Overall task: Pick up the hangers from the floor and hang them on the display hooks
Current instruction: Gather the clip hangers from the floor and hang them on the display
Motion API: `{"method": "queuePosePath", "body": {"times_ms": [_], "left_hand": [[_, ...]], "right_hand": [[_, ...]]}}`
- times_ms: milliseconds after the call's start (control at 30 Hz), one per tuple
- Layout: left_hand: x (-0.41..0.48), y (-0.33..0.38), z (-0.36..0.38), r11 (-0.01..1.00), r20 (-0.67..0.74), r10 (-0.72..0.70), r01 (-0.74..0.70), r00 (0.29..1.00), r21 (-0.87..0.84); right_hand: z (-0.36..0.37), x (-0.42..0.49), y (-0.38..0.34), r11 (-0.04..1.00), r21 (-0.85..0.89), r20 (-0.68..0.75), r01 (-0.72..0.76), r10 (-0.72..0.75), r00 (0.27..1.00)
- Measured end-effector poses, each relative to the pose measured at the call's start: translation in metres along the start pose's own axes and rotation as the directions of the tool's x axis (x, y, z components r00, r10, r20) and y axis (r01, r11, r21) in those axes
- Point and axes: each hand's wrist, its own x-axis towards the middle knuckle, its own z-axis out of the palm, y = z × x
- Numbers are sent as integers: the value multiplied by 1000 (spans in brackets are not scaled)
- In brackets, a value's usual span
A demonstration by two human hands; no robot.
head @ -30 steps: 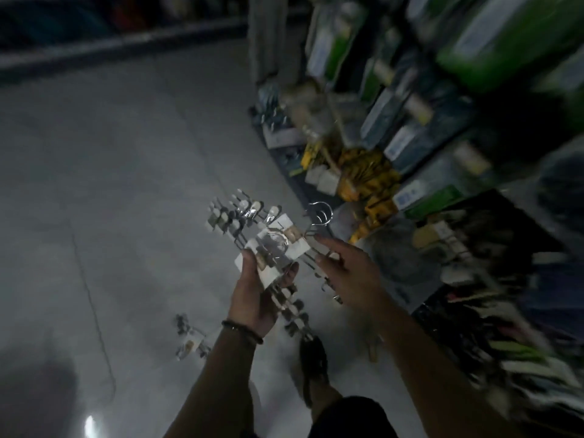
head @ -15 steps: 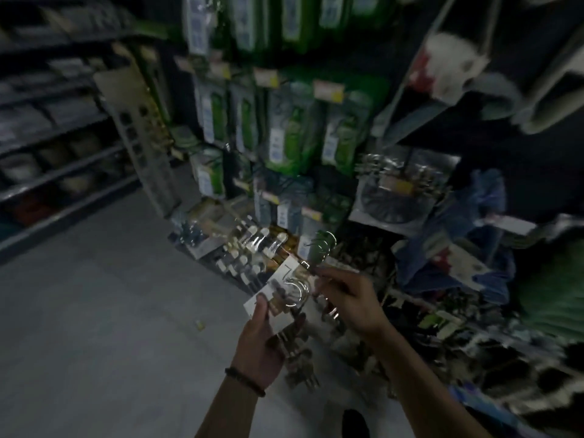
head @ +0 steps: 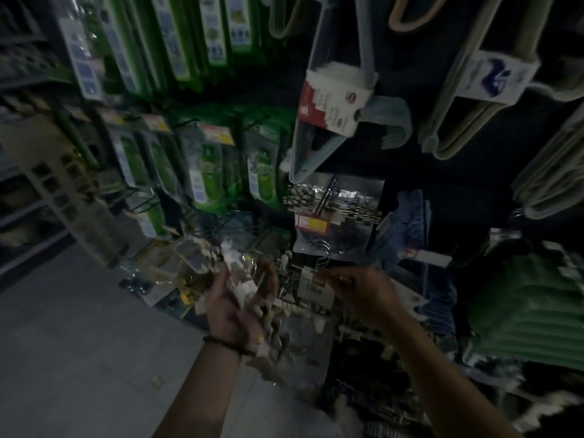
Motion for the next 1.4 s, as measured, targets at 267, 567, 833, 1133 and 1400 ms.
{"method": "queuePosePath", "body": {"times_ms": [267,567,833,1133,1400], "left_hand": [[65,-11,37,991,-70,108,-102,992,90],[92,2,62,978,31,-71,64,997,197],[99,17,66,948,45,-142,123,989,293],[96,32,93,937,109,-71,29,992,348],[91,39,99,950,123,-171,131,977,285]], "right_hand": [[16,30,48,994,-94,-4,53,-53,999],[39,39,51,967,-244,-196,69,-119,973],[45,65,57,914,-391,-206,104,-197,958],[39,97,58,833,-527,-202,168,-315,927],[36,117,60,849,-501,-268,168,-337,903]]}}
